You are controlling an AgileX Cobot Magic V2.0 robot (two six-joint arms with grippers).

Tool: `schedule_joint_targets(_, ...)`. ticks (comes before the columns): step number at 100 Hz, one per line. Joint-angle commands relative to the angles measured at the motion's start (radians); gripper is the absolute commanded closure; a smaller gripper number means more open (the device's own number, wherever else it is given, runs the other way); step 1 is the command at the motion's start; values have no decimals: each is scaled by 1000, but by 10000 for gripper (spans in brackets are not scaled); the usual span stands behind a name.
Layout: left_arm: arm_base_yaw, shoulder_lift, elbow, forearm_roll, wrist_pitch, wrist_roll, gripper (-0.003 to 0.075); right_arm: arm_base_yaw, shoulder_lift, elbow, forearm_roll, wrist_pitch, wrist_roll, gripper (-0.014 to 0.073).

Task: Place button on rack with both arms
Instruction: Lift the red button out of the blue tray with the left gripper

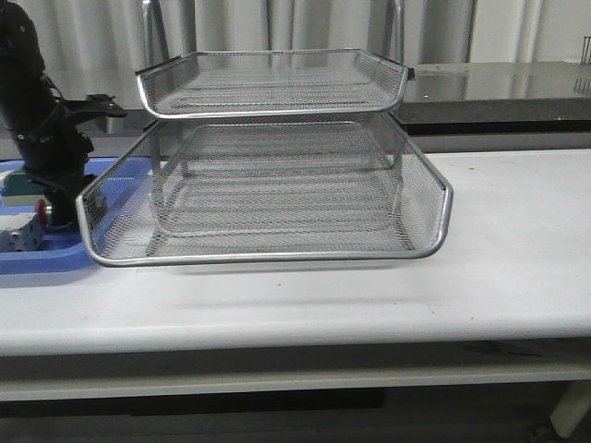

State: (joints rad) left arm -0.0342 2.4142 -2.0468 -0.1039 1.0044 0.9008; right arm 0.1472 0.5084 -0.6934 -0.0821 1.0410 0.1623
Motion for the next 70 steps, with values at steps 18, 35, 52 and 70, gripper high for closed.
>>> schedule_joint_targets(18,-5,-58,-81,-13,41,-8,707,-4,3,-36,-13,-51,-2,661)
schedule_joint_targets(35,-5,-64,-212,-15,157,-71,711,-4,3,-36,-13,-51,-2,661)
schedule_joint_targets(52,-5,-66,-345,-15,269,-116,711,-4,3,-36,-13,-51,-2,661)
schedule_joint_targets(70,-5,-120,-359,-15,269,-143,711,-4,3,-36,-13,-51,-2,661)
